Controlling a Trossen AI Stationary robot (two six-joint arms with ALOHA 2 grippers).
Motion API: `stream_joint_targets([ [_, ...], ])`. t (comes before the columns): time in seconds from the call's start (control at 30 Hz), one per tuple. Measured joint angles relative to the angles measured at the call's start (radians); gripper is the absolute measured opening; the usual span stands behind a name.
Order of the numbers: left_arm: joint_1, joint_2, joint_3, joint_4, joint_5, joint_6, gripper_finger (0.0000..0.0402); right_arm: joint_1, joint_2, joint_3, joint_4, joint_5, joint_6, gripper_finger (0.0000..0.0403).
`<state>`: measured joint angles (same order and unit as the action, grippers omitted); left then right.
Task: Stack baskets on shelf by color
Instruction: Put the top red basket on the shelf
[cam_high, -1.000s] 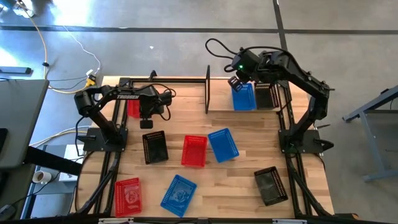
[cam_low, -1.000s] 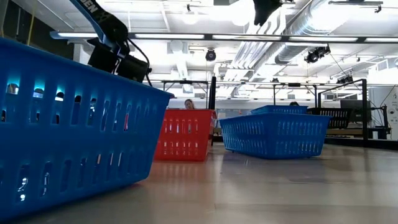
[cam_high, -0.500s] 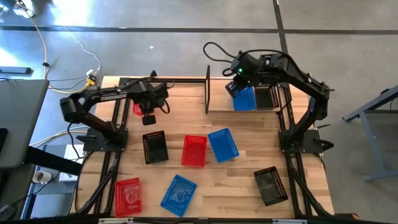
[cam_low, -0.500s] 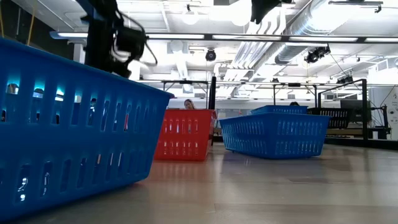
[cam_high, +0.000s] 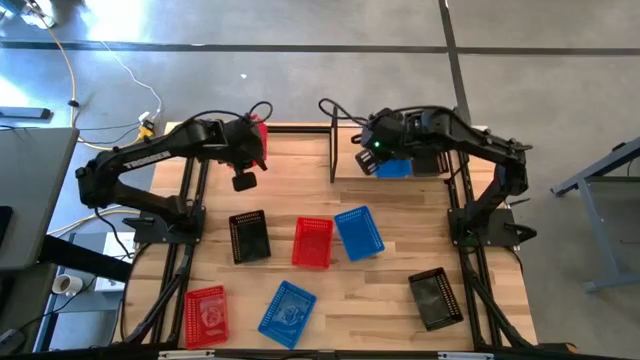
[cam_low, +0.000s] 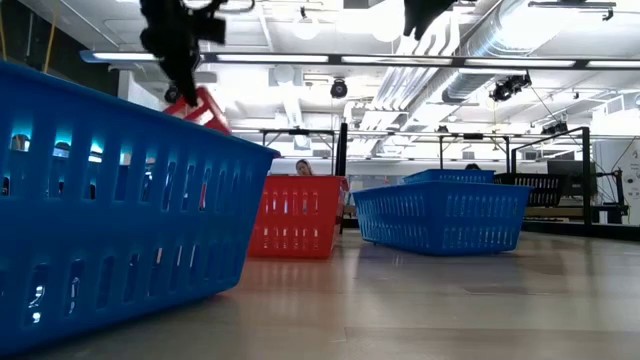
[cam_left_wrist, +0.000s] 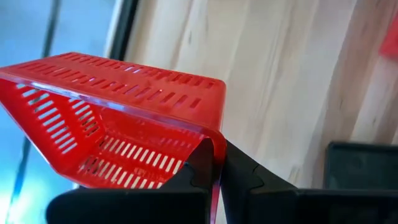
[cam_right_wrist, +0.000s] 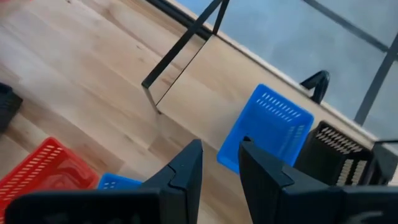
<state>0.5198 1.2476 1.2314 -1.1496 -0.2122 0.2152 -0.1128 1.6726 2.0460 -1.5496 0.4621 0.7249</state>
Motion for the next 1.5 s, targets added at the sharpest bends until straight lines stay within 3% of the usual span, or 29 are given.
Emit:
stream_joint_targets([
  [0.4, -0.130, 0.003, 0.153, 0.147, -0.038, -0.020, 0.0001, 0.122, 0.000, -0.020, -0.014, 0.116, 0.252, 0.0090],
  [0.7, -0.238, 0.011, 0.168, 0.272, -0.039, 0.055, 0.0001, 0.186, 0.000, -0.020, 0.005, 0.141, 0.349, 0.0090],
  [0.9, -0.301, 0.011, 0.168, 0.413, -0.049, 0.050, 0.0001, 0.211, 0.000, -0.020, 0.006, 0.209, 0.349, 0.0090],
  [1.1, -0.359, 0.018, 0.167, 0.464, -0.153, 0.048, 0.0000, 0.209, 0.000, -0.004, 0.038, 0.271, 0.277, 0.0090],
  [1.27, -0.413, 0.044, 0.167, 0.464, -0.188, 0.037, 0.0000, 0.184, 0.000, -0.004, 0.127, 0.227, 0.163, 0.0090],
  [1.5, -0.484, 0.121, 0.168, 0.380, -0.253, -0.026, 0.0000, 0.147, 0.000, -0.004, 0.313, 0.076, 0.027, 0.0090],
])
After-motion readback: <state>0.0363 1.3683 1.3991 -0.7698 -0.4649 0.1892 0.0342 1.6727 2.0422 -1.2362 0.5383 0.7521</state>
